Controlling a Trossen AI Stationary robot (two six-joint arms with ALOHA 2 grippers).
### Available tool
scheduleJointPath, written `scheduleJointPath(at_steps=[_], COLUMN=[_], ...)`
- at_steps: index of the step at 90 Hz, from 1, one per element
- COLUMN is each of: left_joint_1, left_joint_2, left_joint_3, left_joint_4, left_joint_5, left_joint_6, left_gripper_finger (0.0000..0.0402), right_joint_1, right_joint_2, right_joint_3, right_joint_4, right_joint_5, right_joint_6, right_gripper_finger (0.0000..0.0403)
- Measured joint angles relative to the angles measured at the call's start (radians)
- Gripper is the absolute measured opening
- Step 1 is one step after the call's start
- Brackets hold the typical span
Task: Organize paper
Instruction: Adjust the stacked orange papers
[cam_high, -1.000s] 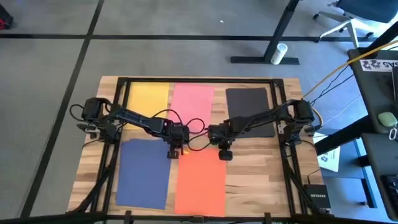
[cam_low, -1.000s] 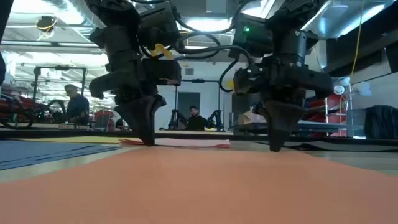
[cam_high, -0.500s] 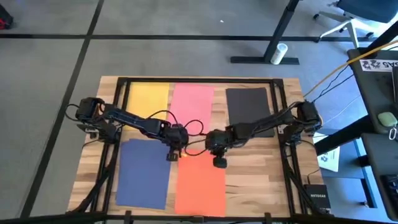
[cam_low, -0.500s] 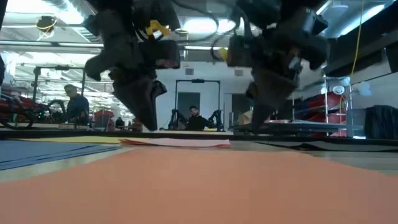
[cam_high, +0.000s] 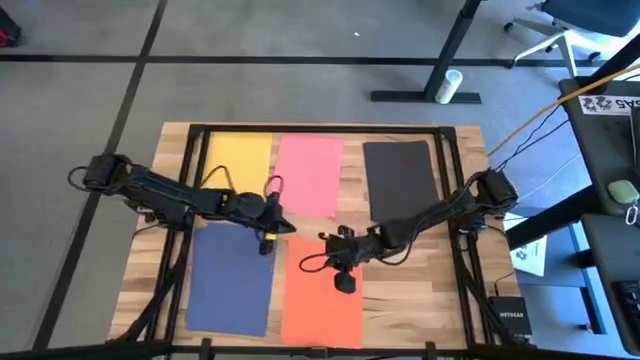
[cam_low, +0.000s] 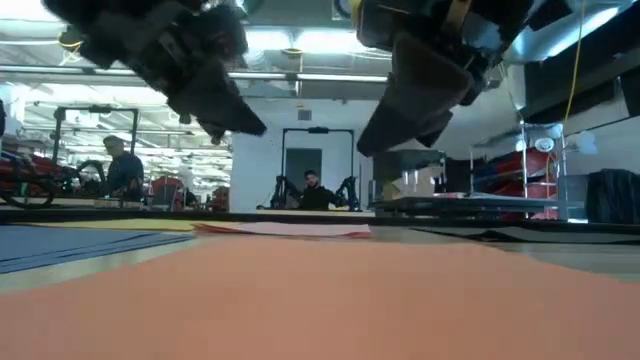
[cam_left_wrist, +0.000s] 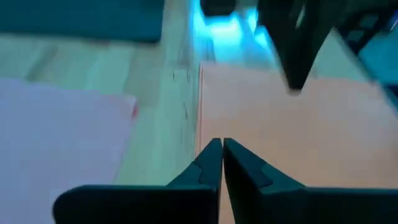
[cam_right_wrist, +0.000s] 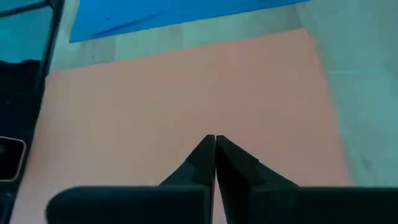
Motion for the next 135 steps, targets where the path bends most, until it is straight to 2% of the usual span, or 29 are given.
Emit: scheduleJointPath(at_steps=[10, 21, 35, 63, 102, 135], left_joint_1=[0.002, 0.003, 0.024, 0.044, 0.044, 0.044], left_joint_2=[-0.079, -0.147, -0.202, -0.205, -0.205, -0.205], left_joint_3=[-0.084, -0.142, -0.16, -0.16, -0.16, -0.16], left_joint_4=[0.158, 0.256, 0.233, 0.192, 0.181, 0.178], left_joint_5=[-0.005, -0.031, -0.035, -0.037, -0.038, -0.041], left_joint_6=[-0.003, 0.002, 0.016, 0.01, -0.007, -0.006], left_gripper_finger=[0.0, 0.0, 0.0, 0.0, 0.0, 0.0], right_joint_1=[0.001, 0.017, 0.04, 0.038, 0.046, 0.052], right_joint_2=[0.046, 0.098, 0.143, 0.211, 0.195, 0.146], right_joint_3=[0.002, 0.009, 0.043, 0.055, 0.058, 0.055], right_joint_4=[0.068, 0.087, 0.068, 0.043, -0.107, -0.35], right_joint_5=[-0.021, -0.034, -0.044, -0.125, -0.219, -0.168], right_joint_6=[0.077, 0.148, 0.222, 0.351, 0.33, 0.228], right_gripper_finger=[0.0, 0.0, 0.0, 0.0, 0.0, 0.0])
